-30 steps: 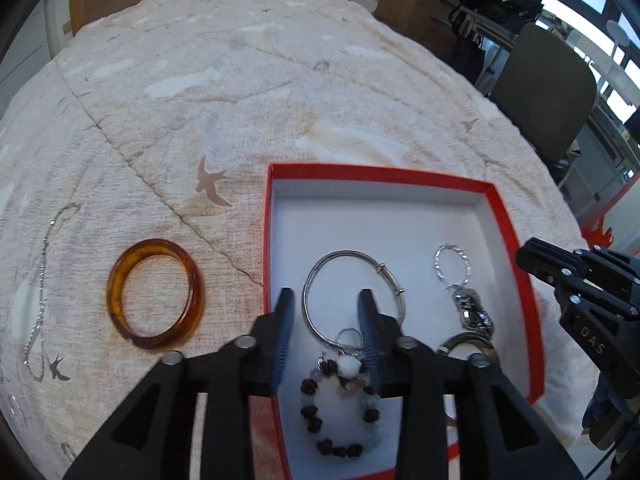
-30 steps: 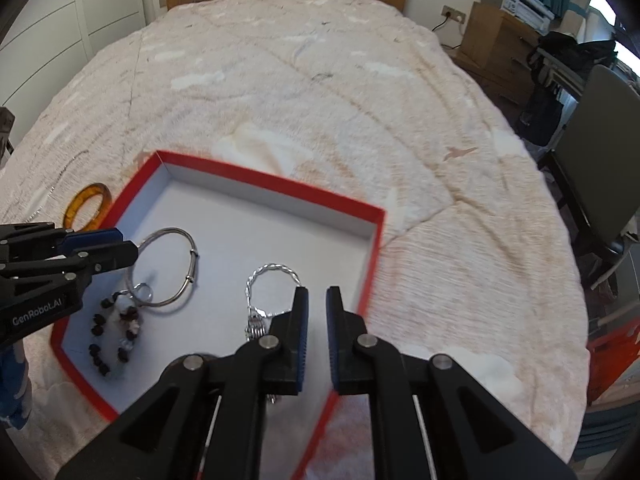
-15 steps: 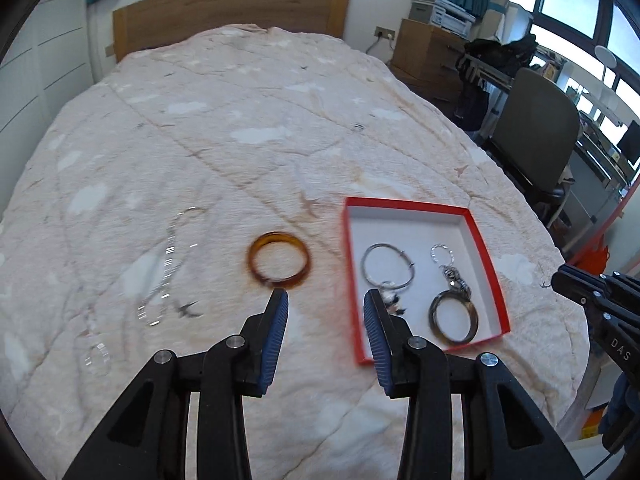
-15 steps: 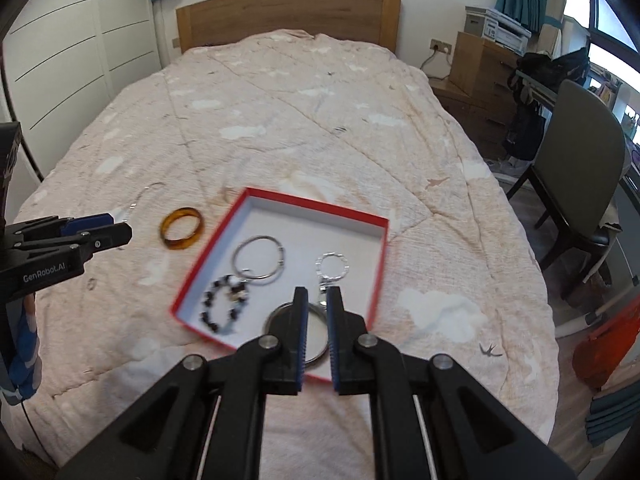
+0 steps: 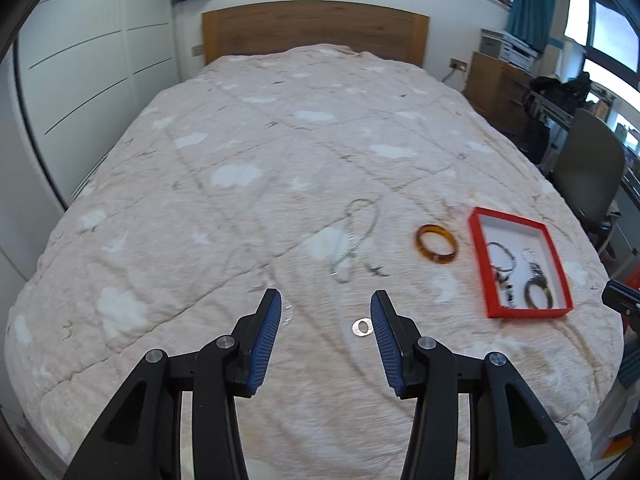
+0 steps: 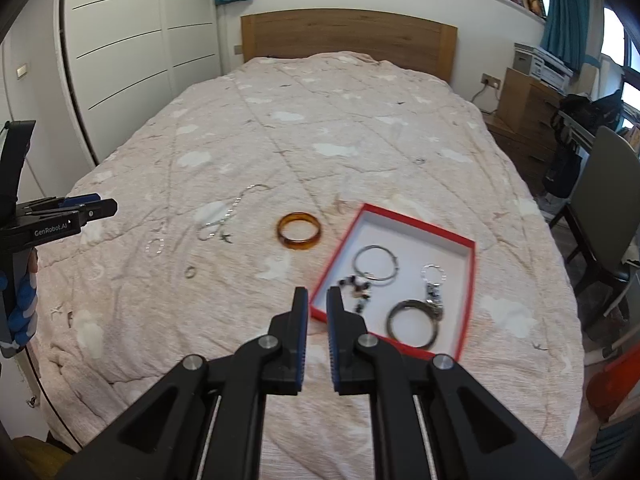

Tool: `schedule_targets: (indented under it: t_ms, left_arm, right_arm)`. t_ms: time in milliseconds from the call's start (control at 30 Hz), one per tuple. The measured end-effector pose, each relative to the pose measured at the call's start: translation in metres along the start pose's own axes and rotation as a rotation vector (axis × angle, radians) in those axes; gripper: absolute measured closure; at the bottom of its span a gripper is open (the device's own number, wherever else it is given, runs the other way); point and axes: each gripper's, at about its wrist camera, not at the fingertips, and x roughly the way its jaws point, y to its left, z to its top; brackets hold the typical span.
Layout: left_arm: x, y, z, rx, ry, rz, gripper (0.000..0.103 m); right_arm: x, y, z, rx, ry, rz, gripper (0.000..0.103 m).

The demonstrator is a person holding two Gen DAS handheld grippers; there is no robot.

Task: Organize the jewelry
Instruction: 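Withdraw both tools from the box toward the remaining jewelry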

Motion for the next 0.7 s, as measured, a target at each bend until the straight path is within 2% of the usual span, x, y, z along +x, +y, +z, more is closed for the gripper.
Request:
schedule_targets:
  t_ms: [200, 400, 700]
  left_arm:
    - [0.019, 0.040, -0.027, -0.076, 0.037, -0.018, 0.057]
    - [0.066, 0.056, -0.049, -0.132, 0.121, -0.016, 0.057]
    - [0.140, 0.073, -0.045, -0.211, 0.209, 0.005, 0.058]
  right_arm:
    - [0.029, 0.042, -0.003, -0.037, 0.032, 0.088, 0.094]
    - [0.073, 0.067, -0.006, -0.076, 0.089, 0.154, 0.093]
    - [0.146, 0.072, -0.005, -0.078, 0.174, 0.241, 0.093]
